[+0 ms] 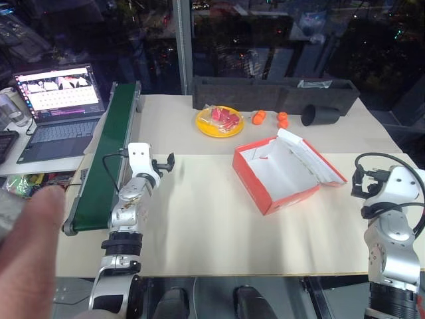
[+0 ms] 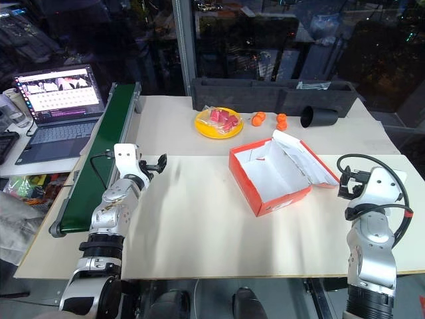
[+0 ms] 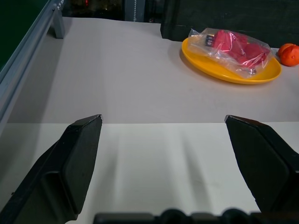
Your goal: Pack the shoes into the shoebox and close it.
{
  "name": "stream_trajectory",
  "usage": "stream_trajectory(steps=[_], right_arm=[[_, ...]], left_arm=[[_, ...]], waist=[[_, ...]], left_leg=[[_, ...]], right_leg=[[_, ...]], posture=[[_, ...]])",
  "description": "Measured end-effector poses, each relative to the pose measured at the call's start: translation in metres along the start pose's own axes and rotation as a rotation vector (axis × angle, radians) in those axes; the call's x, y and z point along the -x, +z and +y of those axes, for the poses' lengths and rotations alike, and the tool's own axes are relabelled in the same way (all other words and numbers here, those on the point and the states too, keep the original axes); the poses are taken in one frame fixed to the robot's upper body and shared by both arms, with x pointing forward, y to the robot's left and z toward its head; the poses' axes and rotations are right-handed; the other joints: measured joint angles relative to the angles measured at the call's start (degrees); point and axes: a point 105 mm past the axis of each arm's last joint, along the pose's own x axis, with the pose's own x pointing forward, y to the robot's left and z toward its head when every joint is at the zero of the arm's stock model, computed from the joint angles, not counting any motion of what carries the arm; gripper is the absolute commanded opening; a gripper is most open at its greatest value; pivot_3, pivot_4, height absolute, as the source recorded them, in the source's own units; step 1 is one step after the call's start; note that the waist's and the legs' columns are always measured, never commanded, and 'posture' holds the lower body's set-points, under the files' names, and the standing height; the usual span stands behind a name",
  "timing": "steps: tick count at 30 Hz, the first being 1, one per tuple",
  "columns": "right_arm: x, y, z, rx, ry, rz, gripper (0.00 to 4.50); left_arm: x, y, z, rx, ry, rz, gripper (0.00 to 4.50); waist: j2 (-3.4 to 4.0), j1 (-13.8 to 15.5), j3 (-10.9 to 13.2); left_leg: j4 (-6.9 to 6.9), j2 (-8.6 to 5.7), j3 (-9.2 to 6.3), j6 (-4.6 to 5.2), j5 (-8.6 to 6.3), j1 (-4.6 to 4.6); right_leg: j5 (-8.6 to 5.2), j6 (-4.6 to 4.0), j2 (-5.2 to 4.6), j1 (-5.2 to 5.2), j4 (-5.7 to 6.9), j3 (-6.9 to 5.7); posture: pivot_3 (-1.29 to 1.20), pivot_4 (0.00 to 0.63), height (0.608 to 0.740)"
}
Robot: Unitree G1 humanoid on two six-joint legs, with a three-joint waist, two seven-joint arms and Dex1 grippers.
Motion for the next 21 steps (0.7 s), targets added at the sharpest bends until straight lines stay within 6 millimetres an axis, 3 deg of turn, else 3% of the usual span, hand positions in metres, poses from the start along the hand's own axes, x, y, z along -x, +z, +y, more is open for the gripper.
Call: stream_trajectory(steps=[3,5,6,7,10,12,17,21], right_arm=[[0.001,0.001,0.006,-0.035,0.012,0.003,4.40],[0.000,0.005,0.026,-0.112,0.090,0.005,4.40],[0.000,0.010,0.041,-0.138,0.160,0.003,4.40],[0.002,0.024,0.069,-0.184,0.299,-0.014,4.40],[0.032,0.086,0.147,-0.237,0.738,-0.136,4.40],[0.057,0.106,0.171,-0.217,0.939,-0.171,4.40],[0.116,0.088,0.205,-0.120,1.378,-0.016,4.40],[0.136,0.078,0.213,-0.067,1.514,0.031,4.40]], left_arm=[[0.002,0.003,0.001,-0.030,0.000,-0.015,4.50],[0.006,0.010,0.000,-0.096,-0.012,-0.060,4.50],[0.007,0.015,-0.001,-0.118,-0.017,-0.083,4.50],[0.011,0.023,0.000,-0.156,-0.018,-0.123,4.50],[0.014,0.041,0.002,-0.256,-0.015,-0.192,4.50],[0.016,0.046,0.009,-0.241,0.015,-0.200,4.50],[0.024,0.053,0.071,-0.177,0.175,-0.118,4.50],[0.027,0.039,0.102,-0.162,0.209,0.046,4.50]], waist=[[0.00,-0.1,0.0],[0.00,-0.4,0.0],[0.00,-0.5,0.0],[0.01,-0.8,0.0],[0.01,-1.1,0.0],[-0.03,-0.5,0.0],[-0.18,0.4,0.0],[-0.19,0.3,0.0]], left_leg=[[0.00,0.01,0.00,0.00,0.00,0.00],[0.00,0.01,0.01,0.00,0.00,0.02],[0.00,0.01,0.01,0.00,0.00,0.03],[0.00,0.02,0.03,0.00,0.00,0.04],[0.00,0.04,-0.08,0.00,0.00,0.05],[0.00,0.05,-0.17,0.00,0.00,0.00],[0.04,0.03,-0.21,0.00,0.00,-0.32],[0.06,0.03,-0.25,0.00,0.00,-0.28]], right_leg=[[0.00,0.00,0.01,-0.01,0.00,0.01],[0.01,-0.01,0.02,-0.04,0.03,0.06],[0.01,-0.01,0.02,-0.03,0.05,0.05],[0.03,-0.01,0.03,-0.07,0.07,0.11],[0.03,-0.01,0.08,-0.02,0.11,-0.02],[0.02,-0.01,0.04,0.04,0.04,-0.17],[0.02,-0.01,-0.05,-0.15,-0.05,-0.31],[0.02,-0.01,-0.03,-0.14,-0.01,-0.37]], posture=[[0.00,0.150,0.714],[0.00,0.150,0.714],[0.00,0.150,0.714],[0.00,0.150,0.714],[0.00,0.150,0.714],[0.00,0.150,0.714],[0.00,0.150,0.714],[0.00,0.150,0.714]])
